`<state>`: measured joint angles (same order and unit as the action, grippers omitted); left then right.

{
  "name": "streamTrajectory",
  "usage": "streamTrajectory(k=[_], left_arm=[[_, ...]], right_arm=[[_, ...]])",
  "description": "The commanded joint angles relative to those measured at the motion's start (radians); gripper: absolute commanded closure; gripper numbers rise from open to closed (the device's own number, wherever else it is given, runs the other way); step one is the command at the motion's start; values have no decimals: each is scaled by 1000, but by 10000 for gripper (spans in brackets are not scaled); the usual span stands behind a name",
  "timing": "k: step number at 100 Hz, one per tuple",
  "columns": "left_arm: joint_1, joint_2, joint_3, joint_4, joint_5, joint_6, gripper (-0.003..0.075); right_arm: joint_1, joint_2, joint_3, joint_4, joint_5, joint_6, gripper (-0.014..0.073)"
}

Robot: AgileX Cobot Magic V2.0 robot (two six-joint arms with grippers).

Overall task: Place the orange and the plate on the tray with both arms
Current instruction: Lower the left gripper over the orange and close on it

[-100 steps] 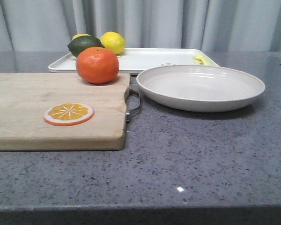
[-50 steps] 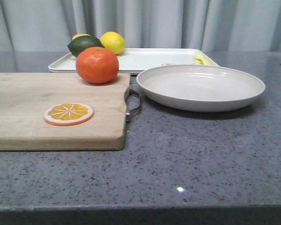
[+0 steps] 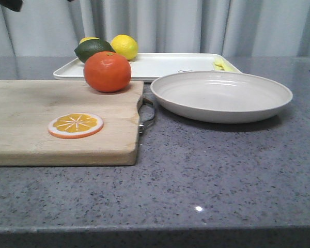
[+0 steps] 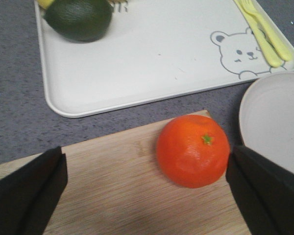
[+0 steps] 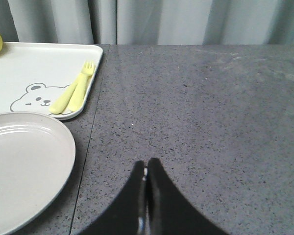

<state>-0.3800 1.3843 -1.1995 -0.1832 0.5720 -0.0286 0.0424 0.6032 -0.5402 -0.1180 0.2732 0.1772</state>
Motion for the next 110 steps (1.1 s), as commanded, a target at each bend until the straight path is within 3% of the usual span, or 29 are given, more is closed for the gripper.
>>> streamTrajectory(k=[1,39,92,110], left_arm=[[-39,49,-103,-22,12,-8,92],[-85,259,-317,-25,155,-8,92],[-85,350,-355,-25,182,-8,93],[-83,350,-355,-25,182,-8,131]], right_arm=[[-6,10,-37,-6,-85,-4,660],[-6,10,-37,-6,-85,-4,660],[-6,10,-37,-6,-87,-4,660],[-6,10,-37,-6,-90,-4,660]])
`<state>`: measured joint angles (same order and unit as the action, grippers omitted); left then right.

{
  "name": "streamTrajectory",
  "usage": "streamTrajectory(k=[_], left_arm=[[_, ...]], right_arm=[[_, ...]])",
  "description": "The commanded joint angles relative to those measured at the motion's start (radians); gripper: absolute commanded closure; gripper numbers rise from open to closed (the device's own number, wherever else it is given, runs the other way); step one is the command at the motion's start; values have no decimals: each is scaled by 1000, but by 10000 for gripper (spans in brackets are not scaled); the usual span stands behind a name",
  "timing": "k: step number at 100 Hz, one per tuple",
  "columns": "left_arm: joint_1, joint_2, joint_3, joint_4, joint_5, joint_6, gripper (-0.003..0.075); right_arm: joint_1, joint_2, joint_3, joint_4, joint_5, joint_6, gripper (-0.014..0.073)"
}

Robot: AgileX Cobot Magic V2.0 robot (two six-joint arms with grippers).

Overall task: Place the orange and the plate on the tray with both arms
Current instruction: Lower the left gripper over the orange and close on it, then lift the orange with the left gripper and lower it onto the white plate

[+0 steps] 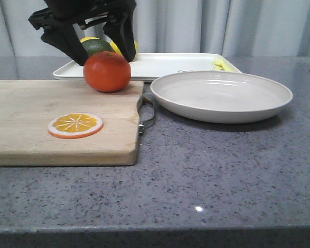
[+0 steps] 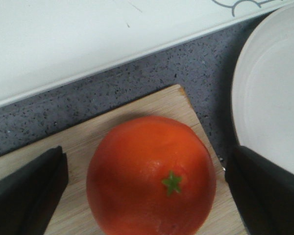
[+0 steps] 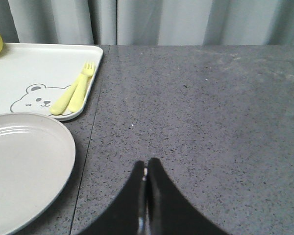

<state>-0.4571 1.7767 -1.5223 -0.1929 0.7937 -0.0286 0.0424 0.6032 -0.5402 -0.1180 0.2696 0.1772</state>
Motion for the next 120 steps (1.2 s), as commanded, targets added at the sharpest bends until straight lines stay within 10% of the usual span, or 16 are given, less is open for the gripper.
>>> streamTrajectory(k=[1,51,120], left_arm=[[-6,-43,-32,-16,-40,-8,137],[-6,-43,-32,-16,-37,-8,374],[-24,-45,-153,-81,20,-8,409]], right_arm=[[-6,10,-37,-6,-86,-4,660],[-6,10,-37,-6,-88,-4,660],[-6,10,-37,-6,-93,-4,660]])
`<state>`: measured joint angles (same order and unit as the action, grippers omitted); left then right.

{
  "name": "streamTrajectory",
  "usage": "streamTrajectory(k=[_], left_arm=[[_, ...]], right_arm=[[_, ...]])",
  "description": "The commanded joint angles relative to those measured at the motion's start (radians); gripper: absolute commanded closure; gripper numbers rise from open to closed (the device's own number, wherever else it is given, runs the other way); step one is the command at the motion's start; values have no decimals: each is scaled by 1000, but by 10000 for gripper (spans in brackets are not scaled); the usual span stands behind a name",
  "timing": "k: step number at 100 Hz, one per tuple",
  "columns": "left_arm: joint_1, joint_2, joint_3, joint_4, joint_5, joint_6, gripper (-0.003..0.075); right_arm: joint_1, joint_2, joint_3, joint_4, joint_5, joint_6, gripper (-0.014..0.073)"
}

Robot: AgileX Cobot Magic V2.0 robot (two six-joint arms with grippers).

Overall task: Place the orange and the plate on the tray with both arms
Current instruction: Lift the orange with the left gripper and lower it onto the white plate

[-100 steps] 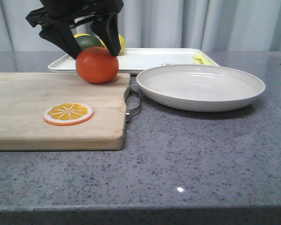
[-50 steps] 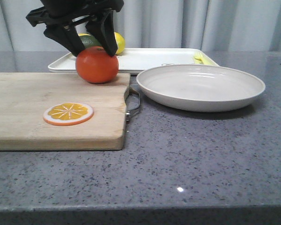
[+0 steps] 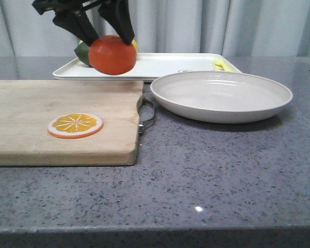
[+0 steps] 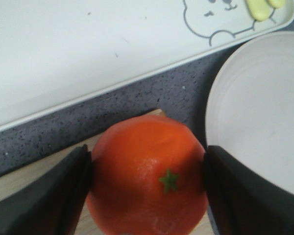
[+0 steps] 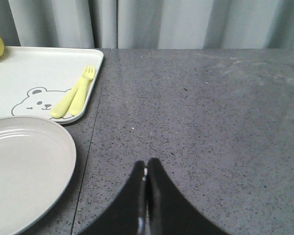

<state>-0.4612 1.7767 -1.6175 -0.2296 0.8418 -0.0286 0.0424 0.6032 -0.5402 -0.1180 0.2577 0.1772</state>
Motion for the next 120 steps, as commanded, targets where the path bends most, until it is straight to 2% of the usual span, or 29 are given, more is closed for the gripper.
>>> streamTrajectory(k=[1,18,36,57,79,109,114,120], left_arm=[[-24,-45,-61,-46,-29,-7,409],[-103,-43,-77,-46,-45,18,405],[-187,-27,-87,-46,-121,18,405],[-247,72,-192,-50,-73,18,405],[-266,163,-276,-50,-16,18,405],[-266,194,-279,-50,-1,18,402],[-266,194,-279,-50,-6,18,391],[-266,194,-279,-50,-6,18,342]], right_arm=[[-6,10,-37,-6,-82,-4,660],[-6,10,-37,-6,-91,-4,660],[-6,10,-37,-6,-92,-4,660],[-6,10,-37,-6,-92,-4,660],[-6,10,-37,-6,-92,-4,660],[-6,10,-37,-6,-91,-4,660],[-6,10,-37,-6,-91,-4,660],[-6,10,-37,-6,-91,-4,660]])
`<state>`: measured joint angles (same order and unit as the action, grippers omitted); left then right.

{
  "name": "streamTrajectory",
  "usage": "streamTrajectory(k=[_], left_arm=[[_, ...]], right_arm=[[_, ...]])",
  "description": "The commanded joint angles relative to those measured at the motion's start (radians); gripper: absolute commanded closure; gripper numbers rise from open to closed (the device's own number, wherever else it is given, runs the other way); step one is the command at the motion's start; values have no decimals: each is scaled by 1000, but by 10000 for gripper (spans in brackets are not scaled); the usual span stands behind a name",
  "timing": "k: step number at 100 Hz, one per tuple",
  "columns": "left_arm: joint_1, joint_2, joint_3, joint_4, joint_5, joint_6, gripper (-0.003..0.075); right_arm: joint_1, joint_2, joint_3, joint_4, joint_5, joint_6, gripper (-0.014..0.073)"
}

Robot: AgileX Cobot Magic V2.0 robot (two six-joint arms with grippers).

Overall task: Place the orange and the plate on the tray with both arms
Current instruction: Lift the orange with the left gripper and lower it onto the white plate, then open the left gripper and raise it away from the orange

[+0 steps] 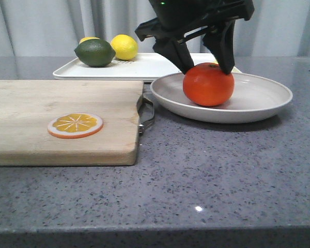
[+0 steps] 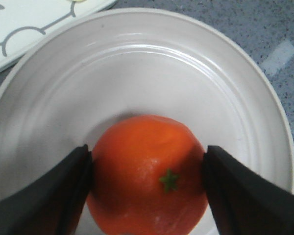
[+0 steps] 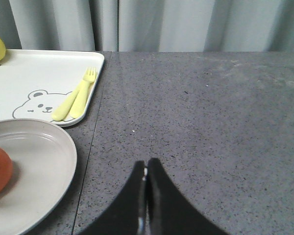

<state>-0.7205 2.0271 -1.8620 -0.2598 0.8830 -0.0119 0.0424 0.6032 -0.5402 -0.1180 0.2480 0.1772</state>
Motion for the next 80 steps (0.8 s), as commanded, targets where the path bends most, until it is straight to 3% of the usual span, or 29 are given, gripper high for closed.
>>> streamTrajectory(k=[1,18,50,62,80], left_arm=[[-6,-56,-34,-20,-47,1,335],[-6,-56,-34,-20,-47,1,144],[-6,-92,-34,-35,-46,3,137],[-6,-128,-28,-35,-50,12,195],[-6,-201,35,-36,-81,12,404]], right_arm=[[-6,10,-37,-6,-82,-4,660],[-6,10,-37,-6,-81,-4,660],[-6,10,-37,-6,-82,-4,660],[-6,10,-37,-6,-82,-4,660],[-6,10,-37,-6,-82,-4,660]])
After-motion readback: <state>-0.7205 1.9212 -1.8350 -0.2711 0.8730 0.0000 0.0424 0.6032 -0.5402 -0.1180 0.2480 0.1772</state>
